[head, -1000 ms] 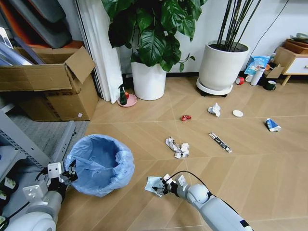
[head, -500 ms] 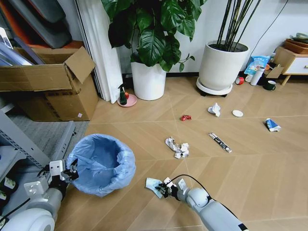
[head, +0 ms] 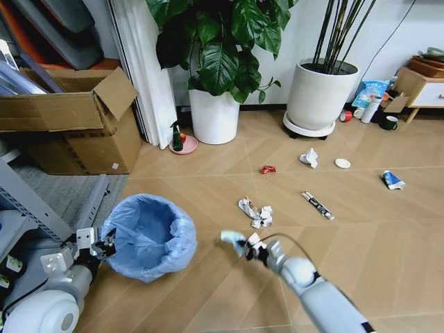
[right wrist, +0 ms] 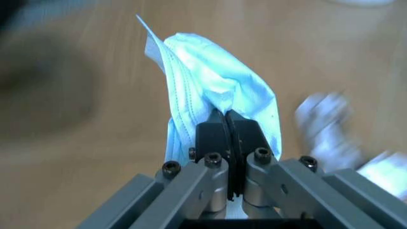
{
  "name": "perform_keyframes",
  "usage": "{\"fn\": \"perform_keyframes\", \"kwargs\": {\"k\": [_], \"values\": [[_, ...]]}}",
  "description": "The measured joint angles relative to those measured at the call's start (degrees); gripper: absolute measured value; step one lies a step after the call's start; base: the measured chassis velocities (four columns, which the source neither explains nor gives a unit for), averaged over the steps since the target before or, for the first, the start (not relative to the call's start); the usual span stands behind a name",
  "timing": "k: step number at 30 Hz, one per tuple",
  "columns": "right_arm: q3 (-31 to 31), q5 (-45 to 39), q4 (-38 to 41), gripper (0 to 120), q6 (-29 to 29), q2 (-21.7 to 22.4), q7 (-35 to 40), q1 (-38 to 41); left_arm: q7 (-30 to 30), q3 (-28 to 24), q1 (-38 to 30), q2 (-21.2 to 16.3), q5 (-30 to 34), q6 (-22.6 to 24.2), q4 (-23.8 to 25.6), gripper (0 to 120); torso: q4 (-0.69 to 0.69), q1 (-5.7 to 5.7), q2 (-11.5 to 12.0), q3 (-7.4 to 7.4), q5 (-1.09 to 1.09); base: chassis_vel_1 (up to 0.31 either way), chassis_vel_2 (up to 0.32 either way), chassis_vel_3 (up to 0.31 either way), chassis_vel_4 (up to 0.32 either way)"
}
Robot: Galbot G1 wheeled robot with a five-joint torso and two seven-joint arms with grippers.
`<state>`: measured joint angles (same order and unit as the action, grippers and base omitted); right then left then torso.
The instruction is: Pick up the trash bin and place the garbage on the floor into it.
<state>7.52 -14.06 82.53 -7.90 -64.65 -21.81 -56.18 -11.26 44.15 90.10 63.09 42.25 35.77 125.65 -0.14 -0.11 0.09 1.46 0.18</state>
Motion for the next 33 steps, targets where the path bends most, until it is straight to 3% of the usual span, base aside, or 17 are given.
{"fn": "perform_keyframes", "kwargs": {"k": [5,9,13,22,28,33], "values": [[-0.8,-9.3,11.7,0,-3.1,4.4,4.9,4.0,-0.1,-1.8,-3.2,-2.9,1.0,0.6,-4.7,0,0.0,0.0,0.0,0.0,0.0,0.0,0.0,0.0,0.0],[-2.7,-14.9,18.0,0,-5.6,5.0,7.4,8.0,0.0,-3.1,-5.5,-5.0,2.3,1.6,-7.3,0,0.01,0.0,0.0,0.0,0.01,0.0,0.0,0.0,0.0],[-8.9,-21.7,23.4,0,-8.5,5.3,10.5,16.3,0.2,-6.5,-9.3,-8.9,5.0,3.4,-10.6,0,0.01,0.0,0.0,0.0,0.02,0.0,0.0,0.0,0.0],[-24.3,-29.8,25.1,0,-10.4,0.3,14.8,23.1,0.1,-10.8,-13.0,-10.3,7.0,5.0,-13.0,0,0.03,0.0,0.0,0.0,0.0,0.0,0.0,0.0,0.0],[-31.5,-31.2,26.1,0,-11.5,1.6,18.7,22.7,-0.1,-11.4,-14.0,-10.3,7.3,5.2,-13.4,0,0.01,0.0,0.0,0.0,0.0,0.0,0.0,0.0,0.0],[-33.7,-29.6,25.4,3,-12.7,2.4,19.3,22.6,-0.2,-11.8,-14.7,-10.3,7.6,5.3,-13.5,0,-0.01,0.0,0.0,0.0,0.0,0.0,0.0,0.0,0.0]]}}
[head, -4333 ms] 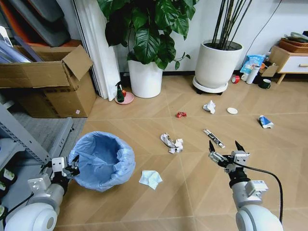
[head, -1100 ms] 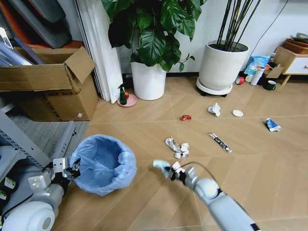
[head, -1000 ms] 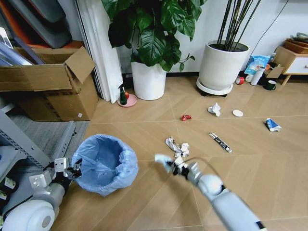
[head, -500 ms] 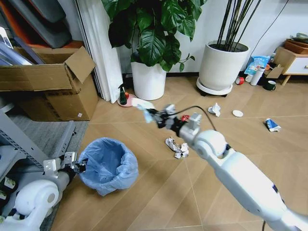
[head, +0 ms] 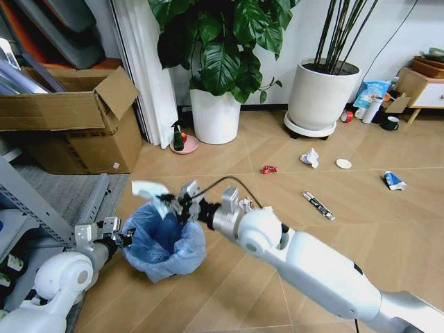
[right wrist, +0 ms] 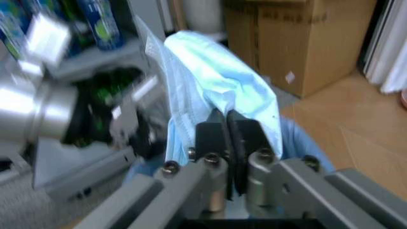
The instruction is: Pick up the trash bin and place the garbage on the floor into it.
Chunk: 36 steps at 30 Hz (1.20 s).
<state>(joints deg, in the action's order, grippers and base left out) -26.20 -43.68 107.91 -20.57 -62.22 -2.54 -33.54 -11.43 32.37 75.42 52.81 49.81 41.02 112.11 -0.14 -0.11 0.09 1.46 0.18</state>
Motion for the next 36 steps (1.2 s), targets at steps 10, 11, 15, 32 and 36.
{"fn": "perform_keyframes", "kwargs": {"k": [10,11,15,32,36], "values": [[-1.8,0.4,-0.8,38,-0.6,-1.0,1.1,0.4,-0.1,0.4,-0.2,0.0,0.3,0.0,0.1,0,0.02,0.0,0.0,0.0,0.0,0.0,0.0,0.0,0.0],[-1.8,0.4,-0.9,45,-0.6,-1.2,1.2,0.4,-0.1,0.7,-0.1,0.0,0.4,0.0,0.3,0,0.02,0.0,0.0,0.0,0.0,0.0,0.0,0.0,0.0],[-1.6,0.6,-1.0,58,-0.4,-1.3,1.5,0.3,-0.1,1.2,0.3,0.0,0.4,0.0,0.5,0,0.02,0.0,0.0,0.0,0.0,0.0,0.0,0.0,0.0],[16.3,3.6,-1.1,100,-0.1,-0.4,9.1,-6.2,1.6,4.8,3.4,1.7,-1.9,-0.7,2.3,0,0.01,0.0,0.0,0.0,-0.01,0.0,0.0,0.0,0.0],[20.5,5.7,-1.5,100,-0.2,0.0,9.3,-9.3,2.5,5.0,4.0,2.1,-3.1,-1.1,2.8,0,0.01,0.0,0.0,0.0,-0.01,0.0,0.0,0.0,0.0]]}}
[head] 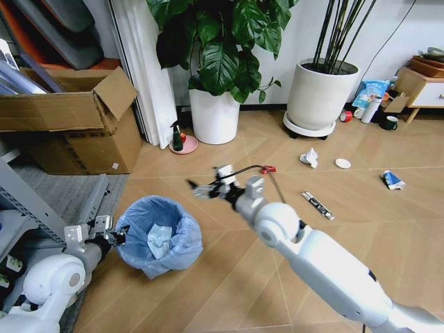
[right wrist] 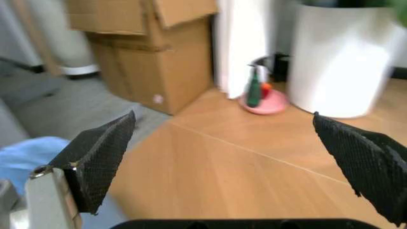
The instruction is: Pick up the trash bin and place the garbage on the floor into it.
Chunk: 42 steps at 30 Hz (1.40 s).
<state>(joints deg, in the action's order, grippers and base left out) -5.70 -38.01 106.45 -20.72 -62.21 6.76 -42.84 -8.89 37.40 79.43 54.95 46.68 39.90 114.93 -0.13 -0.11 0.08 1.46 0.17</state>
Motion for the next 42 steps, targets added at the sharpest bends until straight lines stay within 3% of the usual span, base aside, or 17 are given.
{"fn": "perform_keyframes", "kwargs": {"k": [3,12,21,42], "values": [[5.4,3.1,-0.1,100,0.0,-0.2,-0.2,-5.9,0.4,0.5,0.6,0.7,-0.6,-0.3,0.7,0,0.0,0.0,0.0,0.0,0.0,0.0,0.0,0.0,0.0],[9.7,5.1,0.2,100,1.0,-0.1,-1.2,-11.0,0.5,0.9,1.3,1.2,-1.3,-0.5,1.3,0,0.0,0.0,0.0,0.0,-0.01,0.0,0.0,0.0,0.0],[19.6,8.1,0.9,100,3.8,0.2,-3.9,-20.0,0.8,1.3,1.8,0.3,-1.6,-0.9,1.7,0,-0.01,0.01,0.0,-0.01,0.0,-0.134,0.117,0.126,-0.126],[22.3,12.0,0.2,100,5.8,-1.6,-5.8,-26.7,1.3,0.9,2.3,0.8,-1.8,-1.4,1.7,0,0.01,0.0,0.0,0.0,0.04,-0.205,0.202,0.208,-0.202]]}}
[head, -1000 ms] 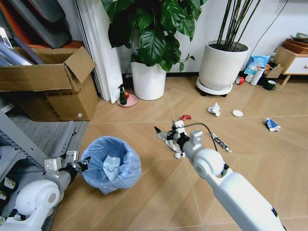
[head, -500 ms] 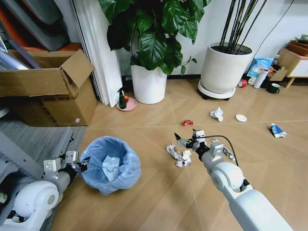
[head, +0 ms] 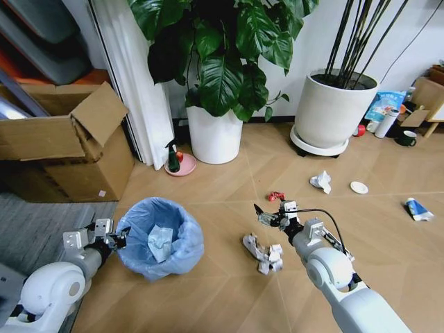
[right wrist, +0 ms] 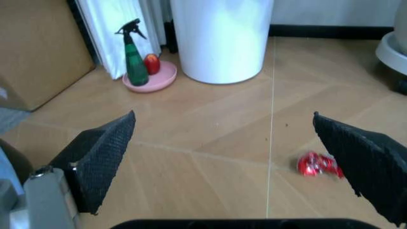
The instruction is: Pick up the trash bin and place the garbage on the floor into it.
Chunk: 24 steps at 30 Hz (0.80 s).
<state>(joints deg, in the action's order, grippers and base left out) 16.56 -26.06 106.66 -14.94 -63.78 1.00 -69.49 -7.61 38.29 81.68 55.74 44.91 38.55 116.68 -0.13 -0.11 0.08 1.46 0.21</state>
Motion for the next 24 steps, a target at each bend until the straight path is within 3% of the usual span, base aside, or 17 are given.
{"fn": "perform_keyframes", "kwargs": {"k": [10,17,24], "values": [[-1.0,6.0,-2.1,100,-1.2,1.1,-3.5,-5.9,0.6,0.1,-0.2,0.3,0.0,-0.2,-0.4,0,0.0,-0.02,0.0,0.01,-0.04,-0.166,0.175,0.179,-0.148],[-0.8,13.1,-10.3,100,1.1,3.3,-16.2,-9.1,1.5,0.3,-0.2,0.5,-0.1,-0.5,-0.9,0,0.0,0.02,0.0,-0.02,-0.04,0.028,-0.03,-0.049,0.017],[-2.4,13.5,-16.2,100,0.1,4.6,-20.1,-7.9,2.3,0.3,-0.1,0.8,-0.4,-0.8,-1.0,0,0.01,0.01,0.0,-0.01,-0.03,0.022,-0.01,-0.012,0.023]]}}
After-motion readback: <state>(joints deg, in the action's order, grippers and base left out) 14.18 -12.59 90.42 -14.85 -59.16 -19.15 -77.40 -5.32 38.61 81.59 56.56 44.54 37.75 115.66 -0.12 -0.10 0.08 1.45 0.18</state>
